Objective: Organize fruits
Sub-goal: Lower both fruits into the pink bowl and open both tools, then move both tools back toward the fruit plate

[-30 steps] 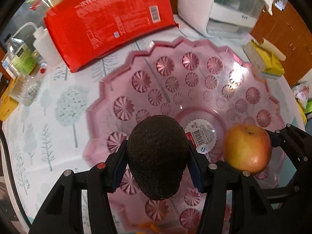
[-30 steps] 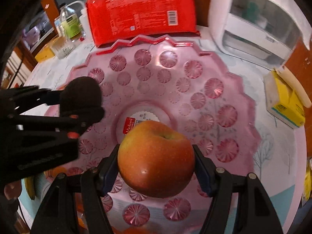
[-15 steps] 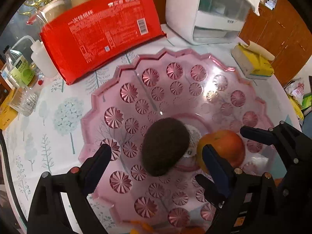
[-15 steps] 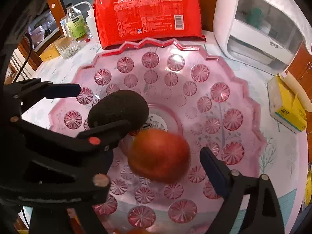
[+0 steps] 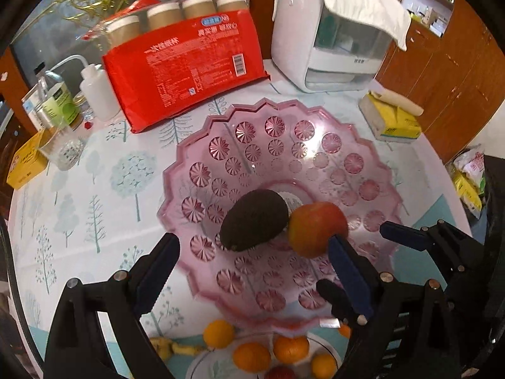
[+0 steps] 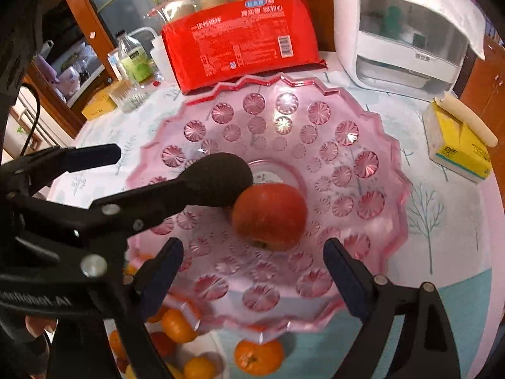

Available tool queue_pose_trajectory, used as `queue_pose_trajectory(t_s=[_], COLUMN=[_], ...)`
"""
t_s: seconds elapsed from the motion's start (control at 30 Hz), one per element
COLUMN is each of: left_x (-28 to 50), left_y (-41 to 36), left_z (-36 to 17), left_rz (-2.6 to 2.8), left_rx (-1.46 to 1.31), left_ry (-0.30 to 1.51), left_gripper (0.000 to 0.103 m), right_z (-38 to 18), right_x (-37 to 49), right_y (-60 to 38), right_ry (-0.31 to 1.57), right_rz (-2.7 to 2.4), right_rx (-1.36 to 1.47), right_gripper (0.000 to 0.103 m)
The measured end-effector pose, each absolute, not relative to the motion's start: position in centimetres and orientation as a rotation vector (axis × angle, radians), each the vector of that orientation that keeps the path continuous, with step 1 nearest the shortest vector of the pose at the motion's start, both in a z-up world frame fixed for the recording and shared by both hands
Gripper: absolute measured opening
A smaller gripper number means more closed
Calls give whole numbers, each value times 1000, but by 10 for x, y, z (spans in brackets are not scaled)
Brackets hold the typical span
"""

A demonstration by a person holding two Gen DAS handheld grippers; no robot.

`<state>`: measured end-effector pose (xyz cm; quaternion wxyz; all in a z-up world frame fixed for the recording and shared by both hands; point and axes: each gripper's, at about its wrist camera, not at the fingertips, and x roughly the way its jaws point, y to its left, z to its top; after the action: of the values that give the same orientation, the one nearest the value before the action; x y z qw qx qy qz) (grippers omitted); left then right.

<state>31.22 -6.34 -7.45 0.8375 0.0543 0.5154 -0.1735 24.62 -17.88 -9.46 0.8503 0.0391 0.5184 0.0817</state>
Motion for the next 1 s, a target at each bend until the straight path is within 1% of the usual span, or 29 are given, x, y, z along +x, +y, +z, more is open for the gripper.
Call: queue_pose_trajectory(t_s=[0.1,0.33,0.53,0.73,1.0], left_x=[298,254,202,147,78], left_y=[-55,-31,-3,23,63], left_z=[-61,-21,16,44,65], left_rz=[-365,-358,-295,-246,-131], left_rx=[97,54,51,42,39], left_ry=[1071,1007,922,886,833], left_gripper=[94,94,94,94,94], right_z=[-88,-49,-14,15,53], right_x=[238,204,167,130,74], right_y=[-179,-185,-177,-166,-136], right_ry=[1130,1020,948,930,838], right_rz=[158,155,134,170,215], right_rx=[111,199,147,112,-25], right_gripper=[91,91,91,91,91])
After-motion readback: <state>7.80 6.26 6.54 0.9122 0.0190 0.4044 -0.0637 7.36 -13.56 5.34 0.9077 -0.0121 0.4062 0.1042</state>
